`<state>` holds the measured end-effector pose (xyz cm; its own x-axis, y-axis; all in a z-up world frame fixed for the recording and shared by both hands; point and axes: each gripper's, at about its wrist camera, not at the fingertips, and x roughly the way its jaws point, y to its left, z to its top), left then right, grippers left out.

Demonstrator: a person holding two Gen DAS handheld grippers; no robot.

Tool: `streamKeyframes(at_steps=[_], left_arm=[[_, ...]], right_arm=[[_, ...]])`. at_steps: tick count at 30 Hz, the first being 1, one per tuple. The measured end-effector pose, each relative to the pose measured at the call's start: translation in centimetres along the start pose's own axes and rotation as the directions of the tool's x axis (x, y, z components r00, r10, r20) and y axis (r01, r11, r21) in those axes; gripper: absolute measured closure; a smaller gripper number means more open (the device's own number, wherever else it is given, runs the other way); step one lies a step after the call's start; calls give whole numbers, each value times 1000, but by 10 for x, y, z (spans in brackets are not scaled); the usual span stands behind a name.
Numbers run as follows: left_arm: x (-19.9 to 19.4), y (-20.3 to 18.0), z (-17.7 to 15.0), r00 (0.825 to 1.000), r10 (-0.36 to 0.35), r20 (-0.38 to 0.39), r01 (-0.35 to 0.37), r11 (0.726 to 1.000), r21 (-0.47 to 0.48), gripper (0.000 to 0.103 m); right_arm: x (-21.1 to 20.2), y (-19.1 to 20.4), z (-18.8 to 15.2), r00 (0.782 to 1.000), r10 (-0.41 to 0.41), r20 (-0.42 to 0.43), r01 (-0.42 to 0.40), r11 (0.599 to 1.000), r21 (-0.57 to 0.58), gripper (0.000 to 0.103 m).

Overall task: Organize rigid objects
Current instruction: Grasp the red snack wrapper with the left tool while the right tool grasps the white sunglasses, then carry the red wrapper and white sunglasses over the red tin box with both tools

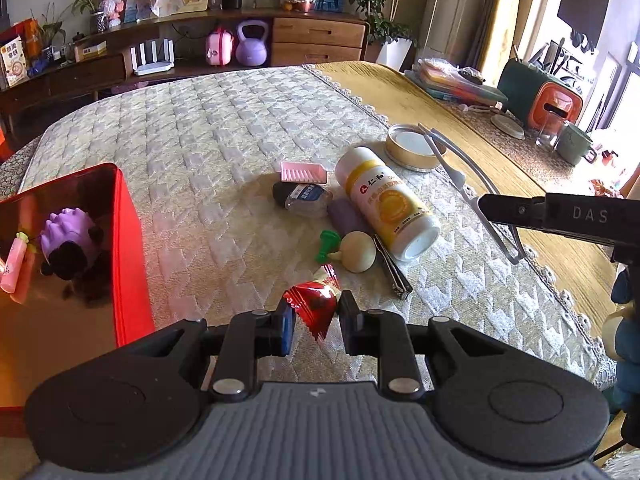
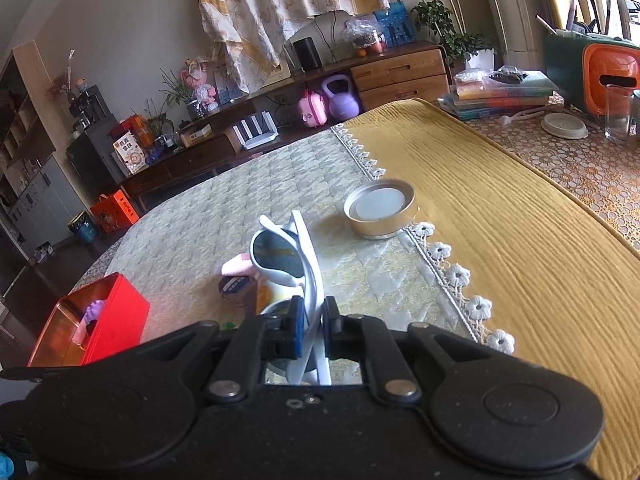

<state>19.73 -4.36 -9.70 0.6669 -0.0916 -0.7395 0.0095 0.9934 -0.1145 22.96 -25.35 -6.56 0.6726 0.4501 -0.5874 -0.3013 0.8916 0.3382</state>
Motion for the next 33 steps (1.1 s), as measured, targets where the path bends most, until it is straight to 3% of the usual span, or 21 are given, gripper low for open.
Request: streamKeyframes(at_steps=[15, 33], left_arm=[[-64, 30, -5, 997, 27, 70, -21, 996, -84, 80], [-104, 133, -20, 983, 158, 95, -130, 960, -246, 80]], right_arm=[[-33, 72, -5, 996, 90, 1, -89, 993, -82, 94], [-9, 170, -26, 979, 186, -83, -198, 964, -176, 94]])
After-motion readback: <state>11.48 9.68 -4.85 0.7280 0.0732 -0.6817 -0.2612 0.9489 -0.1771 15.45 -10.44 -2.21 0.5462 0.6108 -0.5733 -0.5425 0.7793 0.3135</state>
